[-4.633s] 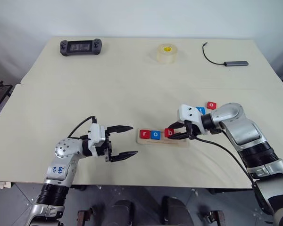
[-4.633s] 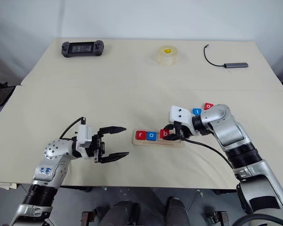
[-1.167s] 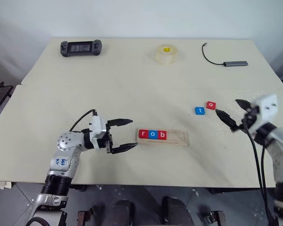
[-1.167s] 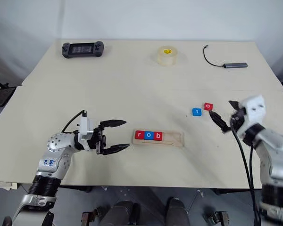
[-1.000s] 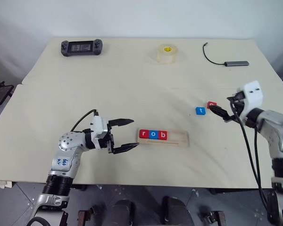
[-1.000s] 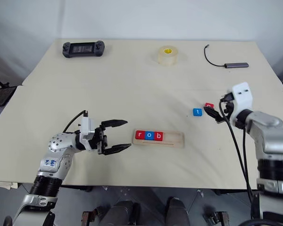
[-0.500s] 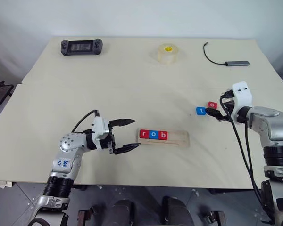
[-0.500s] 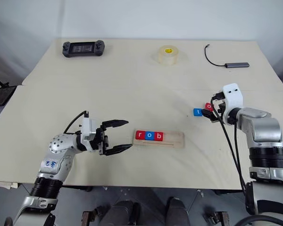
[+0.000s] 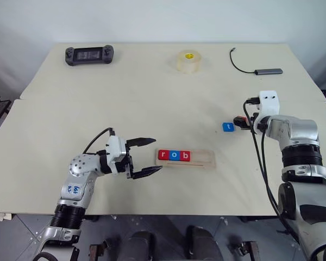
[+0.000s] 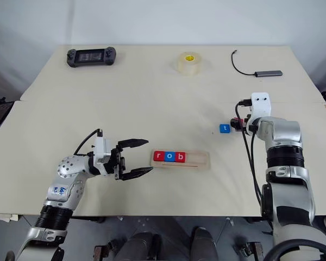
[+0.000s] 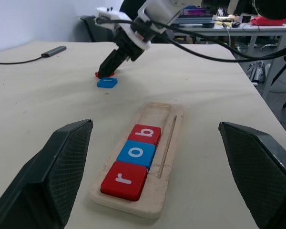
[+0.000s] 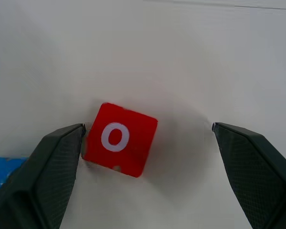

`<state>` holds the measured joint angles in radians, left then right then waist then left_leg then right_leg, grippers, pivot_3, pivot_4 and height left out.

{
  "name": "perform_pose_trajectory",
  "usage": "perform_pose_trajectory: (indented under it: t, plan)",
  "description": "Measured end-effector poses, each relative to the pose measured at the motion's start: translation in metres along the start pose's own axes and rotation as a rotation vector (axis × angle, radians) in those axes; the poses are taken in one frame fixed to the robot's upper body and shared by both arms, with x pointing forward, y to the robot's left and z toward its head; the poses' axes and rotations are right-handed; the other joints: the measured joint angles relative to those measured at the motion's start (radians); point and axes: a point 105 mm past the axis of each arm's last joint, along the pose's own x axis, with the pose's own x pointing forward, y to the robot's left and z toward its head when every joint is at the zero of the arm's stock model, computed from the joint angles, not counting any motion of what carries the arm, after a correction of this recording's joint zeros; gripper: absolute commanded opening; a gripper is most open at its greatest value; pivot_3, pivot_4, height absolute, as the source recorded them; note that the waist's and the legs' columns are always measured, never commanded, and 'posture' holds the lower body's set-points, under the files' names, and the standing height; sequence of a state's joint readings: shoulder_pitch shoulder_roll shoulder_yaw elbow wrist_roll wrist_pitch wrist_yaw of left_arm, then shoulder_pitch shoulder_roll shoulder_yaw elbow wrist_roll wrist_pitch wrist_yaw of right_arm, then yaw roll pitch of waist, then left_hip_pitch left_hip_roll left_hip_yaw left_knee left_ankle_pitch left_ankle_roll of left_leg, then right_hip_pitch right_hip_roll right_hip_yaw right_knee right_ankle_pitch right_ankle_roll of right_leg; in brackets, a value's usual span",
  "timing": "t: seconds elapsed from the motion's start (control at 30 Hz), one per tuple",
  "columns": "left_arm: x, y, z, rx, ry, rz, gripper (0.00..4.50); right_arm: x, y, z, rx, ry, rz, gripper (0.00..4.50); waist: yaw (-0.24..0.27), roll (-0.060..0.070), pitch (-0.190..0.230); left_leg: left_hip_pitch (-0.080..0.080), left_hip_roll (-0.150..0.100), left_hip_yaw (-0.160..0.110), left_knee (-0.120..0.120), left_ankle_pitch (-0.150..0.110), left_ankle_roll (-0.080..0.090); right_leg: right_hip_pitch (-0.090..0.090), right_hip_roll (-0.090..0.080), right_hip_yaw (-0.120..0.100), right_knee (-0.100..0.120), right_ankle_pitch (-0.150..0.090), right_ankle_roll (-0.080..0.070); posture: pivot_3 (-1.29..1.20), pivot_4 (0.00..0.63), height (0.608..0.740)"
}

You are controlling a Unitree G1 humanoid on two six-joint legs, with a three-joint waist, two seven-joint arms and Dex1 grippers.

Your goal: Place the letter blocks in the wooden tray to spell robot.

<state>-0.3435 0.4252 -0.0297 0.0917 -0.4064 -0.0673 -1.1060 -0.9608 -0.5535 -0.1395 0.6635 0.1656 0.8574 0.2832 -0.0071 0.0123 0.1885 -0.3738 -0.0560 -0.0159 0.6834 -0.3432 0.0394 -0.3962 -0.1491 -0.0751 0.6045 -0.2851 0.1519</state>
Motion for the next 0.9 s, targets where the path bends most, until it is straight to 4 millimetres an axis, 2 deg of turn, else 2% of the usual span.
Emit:
perform_pose_trajectory:
  t: [0.03, 0.13, 0.37, 0.63, 0.8, 0.9]
  plan:
    - [0.0, 0.0, 0.0, 0.0, -0.001, 0.002, 4.5, 0.001, 0.001, 0.0, 0.009, 0.002, -0.005, 4.47, 0.0, 0.0, 0.0, 0.0, 0.0, 0.0, 0.0, 0.0, 0.0, 0.0, 0.0, 0.0, 0.0, 0.0, 0.0, 0.0, 0.15, 0.74]
    - [0.0, 0.0, -0.001, -0.002, -0.001, 0.007, 4.5, 0.002, 0.002, -0.001, 0.034, 0.005, -0.011, 3.91, 0.0, 0.0, 0.0, 0.0, 0.0, 0.0, 0.0, 0.0, 0.0, 0.0, 0.0, 0.0, 0.0, 0.0, 0.0, 0.0, 0.15, 0.74]
    - [0.001, 0.0, 0.0, 0.003, -0.008, 0.013, 4.5, -0.001, 0.012, -0.003, 0.024, 0.007, 0.0, 1.49, 0.006, 0.0, 0.0, 0.0, 0.0, -0.001, 0.0, 0.0, 0.0, 0.0, 0.0, 0.0, 0.001, 0.0, 0.0, 0.0, 0.15, 0.74]
    - [0.003, -0.002, -0.001, -0.001, -0.018, -0.014, 4.5, -0.02, 0.011, -0.016, 0.015, 0.029, 0.01, 1.45, 0.006, 0.0, 0.0, 0.0, 0.0, -0.001, 0.0, 0.0, 0.0, 0.0, 0.0, 0.0, 0.001, 0.0, 0.0, 0.0, 0.15, 0.74]
    - [0.006, -0.003, -0.006, -0.023, -0.02, -0.042, 4.5, -0.052, 0.01, -0.031, 0.003, 0.049, 0.015, 1.45, 0.007, 0.0, 0.0, -0.001, 0.0, 0.0, 0.0, 0.0, 0.0, -0.001, 0.0, 0.001, 0.001, 0.0, 0.0, 0.0, 0.15, 0.74]
    - [0.008, -0.002, -0.006, -0.026, -0.021, -0.051, 4.5, -0.074, 0.022, -0.048, 0.013, 0.063, 0.033, 1.45, 0.008, 0.0, 0.0, -0.001, 0.0, -0.001, 0.0, 0.0, 0.0, -0.001, 0.0, 0.001, 0.001, 0.0, 0.0, 0.0, 0.15, 0.74]
